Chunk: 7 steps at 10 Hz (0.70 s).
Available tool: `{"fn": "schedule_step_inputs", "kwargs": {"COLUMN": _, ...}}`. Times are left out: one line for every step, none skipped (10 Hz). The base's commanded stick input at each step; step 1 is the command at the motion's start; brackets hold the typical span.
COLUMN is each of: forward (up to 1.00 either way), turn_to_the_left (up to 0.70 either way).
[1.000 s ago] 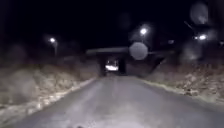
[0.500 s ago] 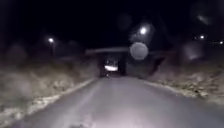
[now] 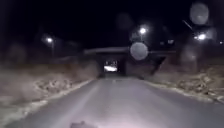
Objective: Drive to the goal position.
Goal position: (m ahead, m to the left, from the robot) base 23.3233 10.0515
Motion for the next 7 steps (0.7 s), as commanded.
{"fn": "schedule_step_inputs", "kwargs": {"forward": 1.00, "turn_to_the_left": 0.00}}
{"fn": "schedule_step_inputs", "kwargs": {"forward": 1.00, "turn_to_the_left": 0.00}}
{"fn": "schedule_step_inputs", "kwargs": {"forward": 1.00, "turn_to_the_left": 0.00}}
{"fn": "schedule_step_inputs", "kwargs": {"forward": 1.00, "turn_to_the_left": 0.00}}
{"fn": "schedule_step_inputs", "kwargs": {"forward": 1.00, "turn_to_the_left": 0.01}}
{"fn": "schedule_step_inputs", "kwargs": {"forward": 1.00, "turn_to_the_left": 0.03}}
{"fn": "schedule_step_inputs", "kwargs": {"forward": 1.00, "turn_to_the_left": 0.09}}
